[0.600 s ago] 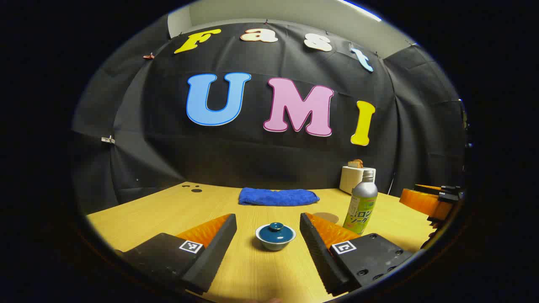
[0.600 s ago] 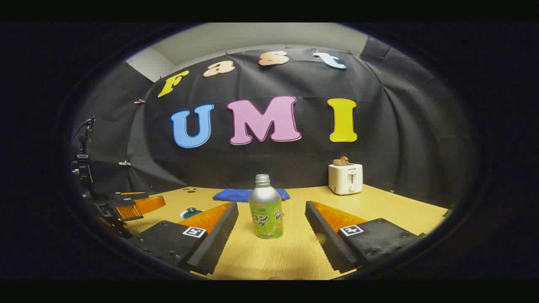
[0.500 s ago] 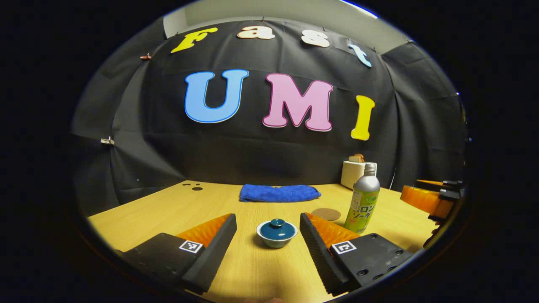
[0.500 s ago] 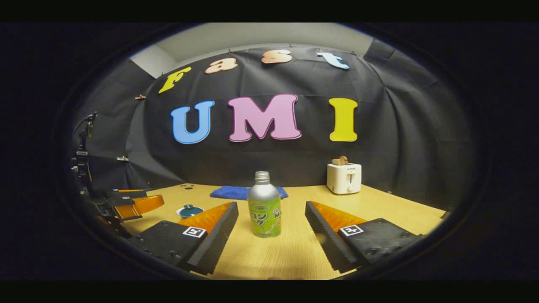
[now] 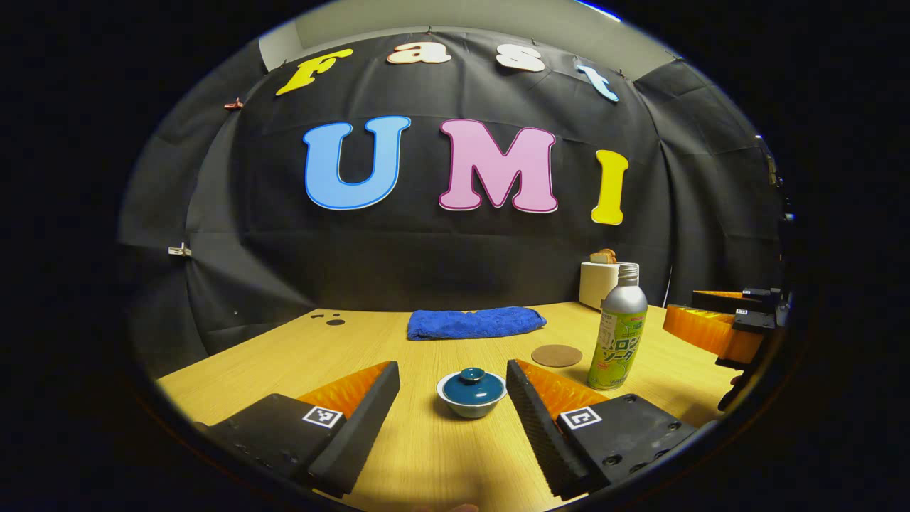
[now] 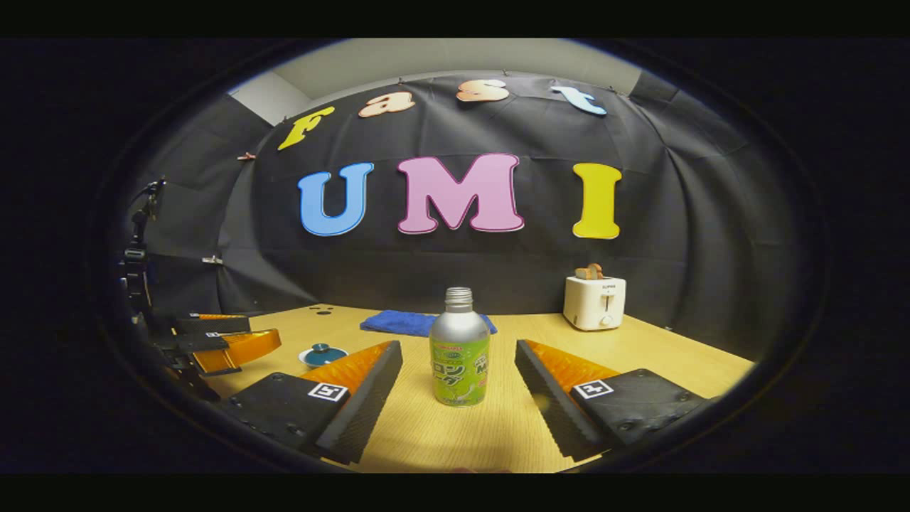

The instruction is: Open the teacup lid with one hand, grasp the water bottle and pour water into the teacup with the other hand; after pouring, place the water bottle on the coaster and then close the teacup lid.

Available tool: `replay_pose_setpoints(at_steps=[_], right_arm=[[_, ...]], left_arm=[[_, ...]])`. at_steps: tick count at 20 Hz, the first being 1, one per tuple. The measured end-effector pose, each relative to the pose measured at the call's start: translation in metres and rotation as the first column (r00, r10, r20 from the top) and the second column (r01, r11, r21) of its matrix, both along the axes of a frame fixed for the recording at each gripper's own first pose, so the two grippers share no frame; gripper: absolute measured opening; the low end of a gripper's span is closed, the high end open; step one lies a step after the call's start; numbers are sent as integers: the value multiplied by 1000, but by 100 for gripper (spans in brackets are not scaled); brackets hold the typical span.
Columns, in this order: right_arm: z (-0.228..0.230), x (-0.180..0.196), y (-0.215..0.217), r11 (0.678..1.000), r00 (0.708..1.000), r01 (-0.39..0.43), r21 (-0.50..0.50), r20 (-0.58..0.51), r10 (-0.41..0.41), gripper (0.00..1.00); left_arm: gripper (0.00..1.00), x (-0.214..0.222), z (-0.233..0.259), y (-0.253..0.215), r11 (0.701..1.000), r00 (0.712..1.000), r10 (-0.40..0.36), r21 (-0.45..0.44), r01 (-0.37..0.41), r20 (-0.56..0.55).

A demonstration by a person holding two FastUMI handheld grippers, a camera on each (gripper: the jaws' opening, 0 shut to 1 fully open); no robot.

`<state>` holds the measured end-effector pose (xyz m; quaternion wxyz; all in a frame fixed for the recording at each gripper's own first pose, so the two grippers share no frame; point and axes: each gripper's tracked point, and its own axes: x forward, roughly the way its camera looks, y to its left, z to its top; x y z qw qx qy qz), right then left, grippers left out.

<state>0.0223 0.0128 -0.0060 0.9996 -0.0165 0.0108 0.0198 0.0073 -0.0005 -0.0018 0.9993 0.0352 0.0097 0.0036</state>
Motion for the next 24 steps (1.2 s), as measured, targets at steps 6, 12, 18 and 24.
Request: replay_pose_setpoints(at_steps=[6,12,18,24], right_arm=[[-5,3,1,1000,1000,-5,-2,-11,5,99],[-5,0,-1,1000,1000,-12,9,-7,12,99],[-10,8,-8,1000,1000,2,-1,-11,-2,99],[-24,14,-9,1000,999,7,16,-45,-6,99]], left_arm=[[95,11,-2,-8,1000,1000,-26,-11,26,-9],[95,43,-14,-4,999,998,-26,-30,24,-60],[93,75,-25,-7,999,995,-38,-24,36,-89],[87,105,-45,-15,998,986,-55,2,56,-156]])
